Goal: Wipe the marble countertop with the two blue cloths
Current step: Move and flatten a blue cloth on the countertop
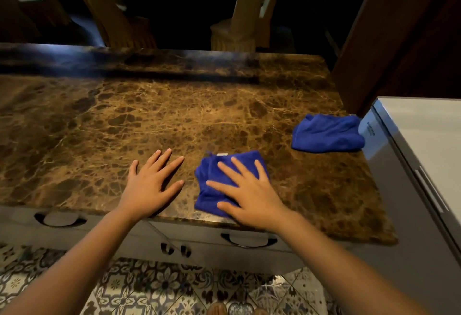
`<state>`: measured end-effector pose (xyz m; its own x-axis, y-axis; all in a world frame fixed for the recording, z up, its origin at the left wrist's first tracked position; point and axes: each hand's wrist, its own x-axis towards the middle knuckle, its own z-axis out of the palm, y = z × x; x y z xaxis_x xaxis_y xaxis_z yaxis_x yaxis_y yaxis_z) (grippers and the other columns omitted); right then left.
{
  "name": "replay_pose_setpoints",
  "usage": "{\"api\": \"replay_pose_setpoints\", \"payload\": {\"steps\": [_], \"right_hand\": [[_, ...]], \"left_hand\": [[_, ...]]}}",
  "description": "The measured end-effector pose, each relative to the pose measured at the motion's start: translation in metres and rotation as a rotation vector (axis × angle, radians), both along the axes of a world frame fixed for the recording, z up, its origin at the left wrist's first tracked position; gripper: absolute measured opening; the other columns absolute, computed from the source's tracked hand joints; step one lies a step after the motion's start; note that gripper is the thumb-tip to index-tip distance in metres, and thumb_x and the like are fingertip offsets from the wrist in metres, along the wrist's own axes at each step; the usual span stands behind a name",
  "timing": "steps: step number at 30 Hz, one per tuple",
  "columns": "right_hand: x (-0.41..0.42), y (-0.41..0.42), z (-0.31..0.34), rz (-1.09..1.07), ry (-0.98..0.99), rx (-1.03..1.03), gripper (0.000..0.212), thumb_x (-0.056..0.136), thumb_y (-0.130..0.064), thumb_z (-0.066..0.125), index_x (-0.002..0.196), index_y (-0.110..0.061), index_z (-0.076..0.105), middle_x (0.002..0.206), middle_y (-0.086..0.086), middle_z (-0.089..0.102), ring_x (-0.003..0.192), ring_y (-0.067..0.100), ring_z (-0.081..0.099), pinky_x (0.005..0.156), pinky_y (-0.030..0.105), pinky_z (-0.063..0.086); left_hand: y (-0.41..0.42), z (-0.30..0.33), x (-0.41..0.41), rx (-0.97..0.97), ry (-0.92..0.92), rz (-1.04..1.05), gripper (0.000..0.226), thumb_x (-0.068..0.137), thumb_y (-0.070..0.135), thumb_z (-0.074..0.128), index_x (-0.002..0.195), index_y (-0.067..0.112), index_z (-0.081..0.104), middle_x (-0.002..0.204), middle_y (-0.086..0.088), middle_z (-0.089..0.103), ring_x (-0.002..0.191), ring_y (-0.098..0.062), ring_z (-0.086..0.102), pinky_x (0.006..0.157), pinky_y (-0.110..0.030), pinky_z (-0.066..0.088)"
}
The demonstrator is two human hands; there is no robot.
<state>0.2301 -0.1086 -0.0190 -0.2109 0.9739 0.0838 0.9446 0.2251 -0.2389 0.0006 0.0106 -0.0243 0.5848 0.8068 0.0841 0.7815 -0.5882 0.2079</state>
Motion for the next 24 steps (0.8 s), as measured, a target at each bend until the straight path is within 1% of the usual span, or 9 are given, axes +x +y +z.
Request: {"api": "replay_pose_setpoints", "payload": {"steps": [3,6,9,12,13,15,19,22,24], "right_hand": [[-0.006,-0.036,-0.003,0.114,-0.026,0.024,0.044,0.091,-0.05,0.034,0.134,-0.042,0.035,0.152,-0.001,0.025,0.14,0.025,0.011,0.105,0.062,0.001],[0.014,-0.061,-0.005,0.15,-0.104,0.045,0.044,0.092,-0.047,0.034,0.136,-0.044,0.029,0.152,-0.003,0.023,0.14,0.023,0.012,0.107,0.06,0.004],[0.03,-0.062,-0.002,0.012,-0.052,-0.008,0.051,0.09,-0.058,0.03,0.138,-0.048,0.016,0.154,-0.004,0.01,0.141,0.019,0.001,0.108,0.058,-0.003],[0.017,-0.03,0.002,-0.179,-0.038,-0.057,0.064,0.083,-0.07,0.016,0.141,-0.044,0.005,0.156,-0.003,0.0,0.141,0.019,-0.006,0.108,0.063,-0.004],[0.008,-0.014,0.003,-0.231,-0.046,-0.069,0.067,0.081,-0.07,0.012,0.141,-0.042,0.003,0.156,-0.001,-0.001,0.141,0.02,-0.007,0.107,0.064,-0.005],[-0.012,0.014,0.006,-0.28,-0.05,-0.07,0.068,0.079,-0.066,0.012,0.142,-0.041,0.004,0.156,0.003,-0.001,0.141,0.024,-0.007,0.105,0.064,-0.007],[-0.031,0.026,0.006,-0.236,0.008,-0.076,0.058,0.088,-0.056,0.033,0.141,-0.04,0.015,0.156,0.004,-0.004,0.14,0.025,-0.01,0.105,0.065,-0.008],[-0.027,0.011,0.009,-0.218,-0.006,-0.096,0.054,0.089,-0.056,0.034,0.14,-0.041,0.019,0.156,0.003,0.002,0.14,0.025,-0.008,0.107,0.063,-0.006],[-0.027,0.001,0.01,-0.167,-0.029,-0.093,0.052,0.09,-0.054,0.033,0.139,-0.041,0.022,0.156,0.002,0.01,0.141,0.025,-0.002,0.107,0.062,-0.002]], "left_hand": [[0.0,0.0,0.0,0.003,-0.006,0.009,0.062,0.078,0.067,0.022,0.137,0.046,0.023,0.153,0.003,0.022,0.141,-0.017,0.012,0.109,-0.059,0.007],[-0.001,0.001,0.0,-0.005,0.002,0.008,0.062,0.079,0.068,0.02,0.137,0.047,0.022,0.154,0.004,0.02,0.141,-0.016,0.01,0.11,-0.059,0.006],[-0.004,0.003,0.001,-0.02,-0.007,0.014,0.063,0.079,0.068,0.018,0.138,0.047,0.021,0.154,0.005,0.018,0.142,-0.015,0.007,0.111,-0.058,0.004],[-0.004,0.004,0.001,-0.029,0.001,0.019,0.064,0.078,0.068,0.017,0.138,0.046,0.021,0.154,0.005,0.017,0.142,-0.015,0.007,0.111,-0.058,0.003],[-0.004,0.004,0.001,-0.029,0.002,0.02,0.064,0.078,0.068,0.017,0.138,0.046,0.021,0.154,0.005,0.017,0.142,-0.015,0.008,0.111,-0.058,0.004],[-0.003,0.003,0.002,-0.021,0.004,0.022,0.064,0.077,0.067,0.018,0.138,0.046,0.022,0.154,0.005,0.018,0.142,-0.016,0.009,0.111,-0.058,0.005],[-0.002,0.0,0.001,-0.001,0.001,0.029,0.065,0.076,0.067,0.018,0.137,0.045,0.025,0.154,0.004,0.021,0.141,-0.016,0.011,0.11,-0.058,0.007],[0.0,-0.001,0.001,-0.004,-0.003,0.028,0.064,0.076,0.067,0.019,0.137,0.046,0.025,0.153,0.005,0.021,0.141,-0.016,0.011,0.11,-0.058,0.006],[0.0,-0.001,0.001,-0.002,-0.009,0.028,0.064,0.076,0.067,0.02,0.137,0.046,0.026,0.153,0.004,0.022,0.141,-0.016,0.013,0.109,-0.058,0.006]]}}
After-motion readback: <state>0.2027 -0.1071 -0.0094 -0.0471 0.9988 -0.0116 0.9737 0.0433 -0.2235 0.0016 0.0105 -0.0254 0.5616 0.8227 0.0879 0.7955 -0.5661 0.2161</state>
